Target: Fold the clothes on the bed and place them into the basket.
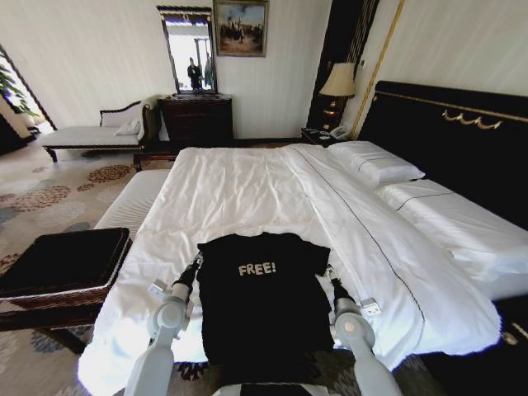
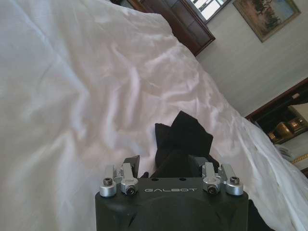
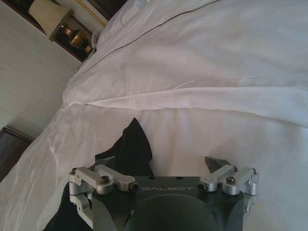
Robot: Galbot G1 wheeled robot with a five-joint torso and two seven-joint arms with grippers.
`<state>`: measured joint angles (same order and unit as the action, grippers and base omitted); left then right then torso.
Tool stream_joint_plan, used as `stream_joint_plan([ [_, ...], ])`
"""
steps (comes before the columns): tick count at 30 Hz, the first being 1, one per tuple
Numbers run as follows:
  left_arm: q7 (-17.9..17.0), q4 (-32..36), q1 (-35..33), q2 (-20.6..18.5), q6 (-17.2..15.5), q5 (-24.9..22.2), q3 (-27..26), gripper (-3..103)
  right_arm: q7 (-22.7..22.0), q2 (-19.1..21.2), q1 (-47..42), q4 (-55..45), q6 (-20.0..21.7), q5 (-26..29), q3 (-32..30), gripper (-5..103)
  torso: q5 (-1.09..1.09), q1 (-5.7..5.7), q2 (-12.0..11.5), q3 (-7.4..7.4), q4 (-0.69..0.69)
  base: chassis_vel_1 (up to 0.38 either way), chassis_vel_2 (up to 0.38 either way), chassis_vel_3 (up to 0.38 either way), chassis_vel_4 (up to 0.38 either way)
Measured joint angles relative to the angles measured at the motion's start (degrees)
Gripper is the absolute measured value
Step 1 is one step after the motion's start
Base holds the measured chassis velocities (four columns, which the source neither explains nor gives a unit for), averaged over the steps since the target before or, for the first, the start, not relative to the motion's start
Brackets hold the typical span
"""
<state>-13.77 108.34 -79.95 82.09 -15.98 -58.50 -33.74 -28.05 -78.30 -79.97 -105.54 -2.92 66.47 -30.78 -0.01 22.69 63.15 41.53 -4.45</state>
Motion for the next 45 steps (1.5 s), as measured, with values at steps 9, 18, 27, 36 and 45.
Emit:
stream_joint_plan([
  [9, -1.4, 0.6, -2.1, 2.0, -0.1, -4.2, -1.2, 98, -0.1, -0.1, -0.1, -0.2, 0.0, -0.2, 0.4, 100, 0.01, 0.0, 0.0, 0.0, -0.01, 0.0, 0.0, 0.0, 0.0],
  [18, 0.1, -1.9, -0.4, 3.6, 0.4, -9.9, -1.2, 76, -0.1, 0.3, -0.7, -0.7, 0.1, -0.1, -0.2, 100, 0.01, 0.0, 0.0, 0.0, -0.01, 0.0, 0.0, 0.0, 0.0],
  [27, 0.5, -1.7, 0.7, 4.6, 0.3, -14.2, -0.8, 43, -0.1, 0.1, -1.1, -0.9, 0.1, -0.3, -0.2, 100, 0.01, 0.0, 0.0, 0.0, -0.01, 0.0, 0.0, 0.0, 0.0],
  [36, 1.1, 0.3, -0.4, 4.2, 0.4, -15.5, -1.4, 6, -0.1, -0.2, -1.2, -1.1, 0.1, -0.6, 0.0, 100, 0.01, 0.0, 0.0, 0.0, -0.01, 0.0, 0.0, 0.0, 0.0],
  [45, 1.3, 1.7, -2.9, 4.2, 0.8, -14.5, -2.7, -2, -0.2, -0.4, -1.1, -0.8, 0.1, -0.9, 0.4, 100, 0.01, 0.0, 0.0, 0.0, -0.01, 0.0, 0.0, 0.0, 0.0],
])
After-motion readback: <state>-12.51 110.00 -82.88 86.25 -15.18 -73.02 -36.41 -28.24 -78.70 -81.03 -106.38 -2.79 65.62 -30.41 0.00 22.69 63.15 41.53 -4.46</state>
